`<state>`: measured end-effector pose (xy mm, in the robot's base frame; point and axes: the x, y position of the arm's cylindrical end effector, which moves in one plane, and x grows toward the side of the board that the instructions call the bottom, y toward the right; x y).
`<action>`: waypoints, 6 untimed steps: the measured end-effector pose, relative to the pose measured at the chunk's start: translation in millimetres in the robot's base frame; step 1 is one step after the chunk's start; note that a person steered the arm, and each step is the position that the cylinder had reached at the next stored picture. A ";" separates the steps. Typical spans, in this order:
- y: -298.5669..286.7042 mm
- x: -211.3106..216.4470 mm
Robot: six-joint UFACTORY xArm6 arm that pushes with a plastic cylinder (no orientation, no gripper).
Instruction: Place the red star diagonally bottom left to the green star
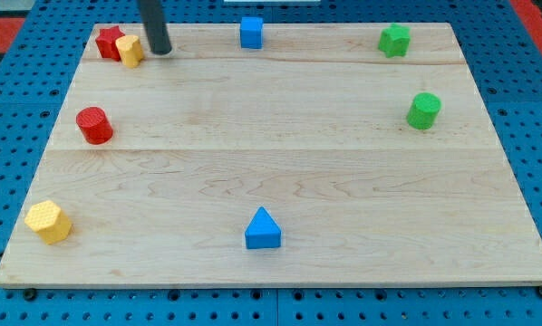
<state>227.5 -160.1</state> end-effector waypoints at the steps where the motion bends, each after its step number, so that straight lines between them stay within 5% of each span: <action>1: -14.4 -35.6; 3: -115.8 -22.4; 6: -101.7 -33.0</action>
<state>194.5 -261.9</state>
